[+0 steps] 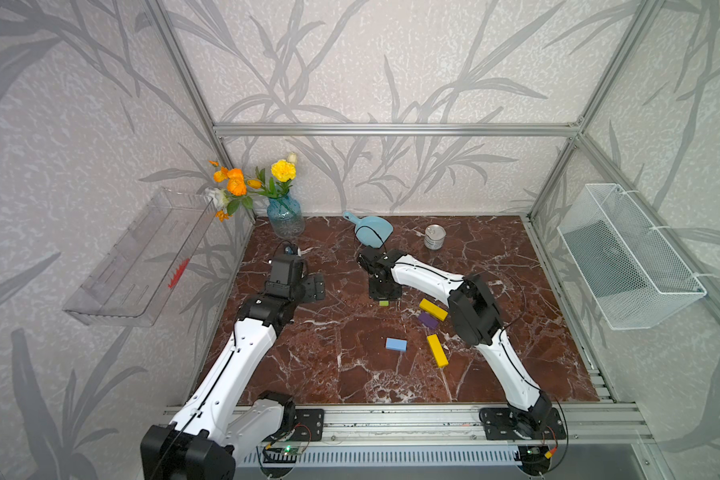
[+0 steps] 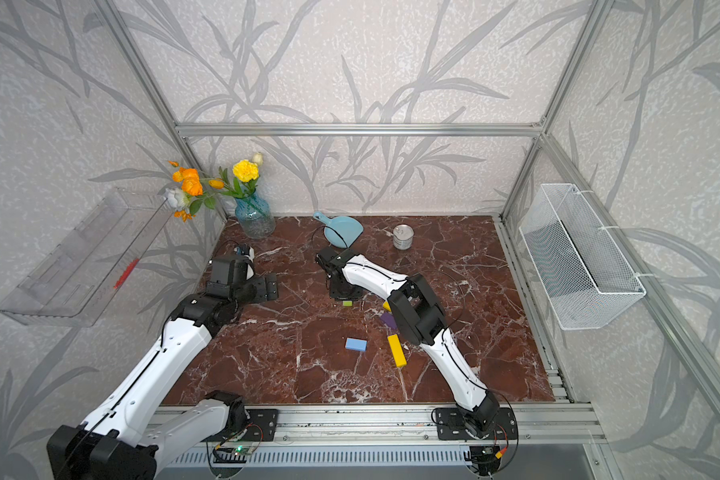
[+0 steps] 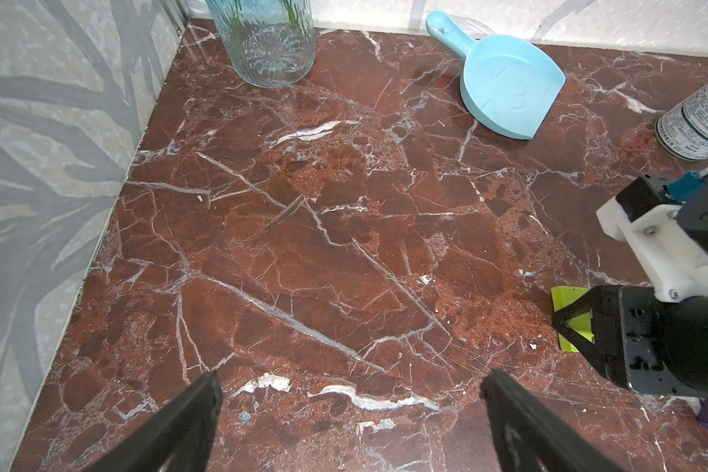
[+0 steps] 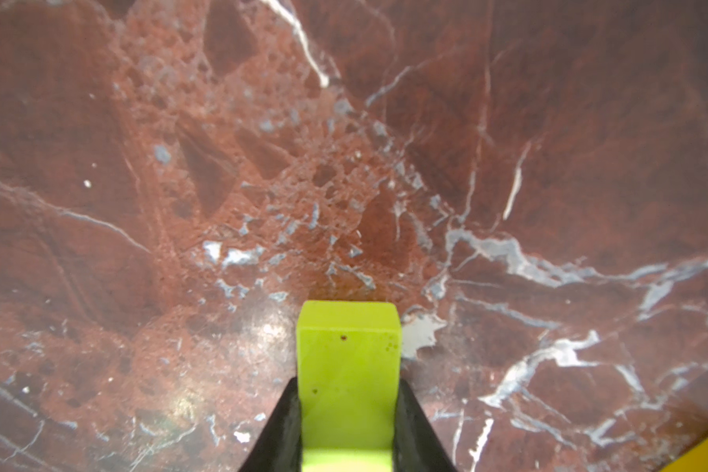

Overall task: Assemble the letter k with building blocks
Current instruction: Place the building block at the center of the board.

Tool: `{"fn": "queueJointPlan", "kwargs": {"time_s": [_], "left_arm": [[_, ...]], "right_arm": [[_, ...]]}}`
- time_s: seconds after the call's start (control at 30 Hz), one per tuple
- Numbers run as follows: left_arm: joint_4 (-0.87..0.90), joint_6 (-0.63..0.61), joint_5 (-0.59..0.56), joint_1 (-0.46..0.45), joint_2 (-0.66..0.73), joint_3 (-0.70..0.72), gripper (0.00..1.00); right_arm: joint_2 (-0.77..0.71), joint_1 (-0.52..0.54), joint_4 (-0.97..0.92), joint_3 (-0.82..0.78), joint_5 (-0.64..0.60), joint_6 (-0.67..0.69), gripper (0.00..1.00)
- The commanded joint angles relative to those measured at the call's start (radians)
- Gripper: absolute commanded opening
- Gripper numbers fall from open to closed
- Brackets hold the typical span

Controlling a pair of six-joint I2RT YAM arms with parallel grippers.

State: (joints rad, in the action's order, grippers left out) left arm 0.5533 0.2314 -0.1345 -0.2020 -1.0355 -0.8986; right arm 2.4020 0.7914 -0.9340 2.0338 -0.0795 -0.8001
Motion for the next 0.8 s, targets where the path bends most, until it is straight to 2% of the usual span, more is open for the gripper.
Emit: {"fn": "queueJointPlan", "kwargs": {"time_s": [0.0, 0.07, 0.2, 0.33, 0.47, 0.57, 0.67, 0.7, 0.77], "left_arm": [[0.008, 0.009, -0.019, -0.003, 0.011, -0.001, 1.00], [0.008, 0.008, -0.021, -0.004, 0.011, 0.000, 1.00], [0.006, 0.008, -0.022, -0.003, 0.010, -0.002, 1.00], [0.006, 0.007, -0.022, -0.002, 0.010, -0.002, 1.00], [0.008, 0.001, -0.003, -0.004, 0.006, -0.002, 1.00], [0.008, -0.009, 0.024, -0.005, 0.009, -0.001, 1.00], [0.002, -0.034, 0.100, -0.045, -0.002, -0.002, 1.00], [0.001, -0.043, 0.148, -0.069, -0.011, -0.003, 1.00], [0.004, -0.059, 0.239, -0.123, -0.047, -0.022, 0.99]], "right_arm": [[0.023, -0.007, -0.033, 0.019, 0.008, -0.002, 0.17], [0.023, -0.009, -0.031, 0.019, 0.015, 0.000, 0.27], [0.019, -0.011, -0.032, 0.020, 0.024, 0.004, 0.40], [-0.010, -0.012, -0.024, 0.023, 0.027, 0.019, 0.61], [-0.080, -0.014, -0.040, 0.029, 0.017, 0.034, 0.63], [-0.201, -0.017, -0.024, -0.014, 0.024, 0.057, 0.64], [-0.381, -0.023, 0.047, -0.148, 0.009, 0.084, 0.65], [-0.455, -0.034, 0.061, -0.202, -0.003, 0.092, 0.70], [-0.584, -0.067, 0.077, -0.317, -0.047, 0.102, 0.71]]}}
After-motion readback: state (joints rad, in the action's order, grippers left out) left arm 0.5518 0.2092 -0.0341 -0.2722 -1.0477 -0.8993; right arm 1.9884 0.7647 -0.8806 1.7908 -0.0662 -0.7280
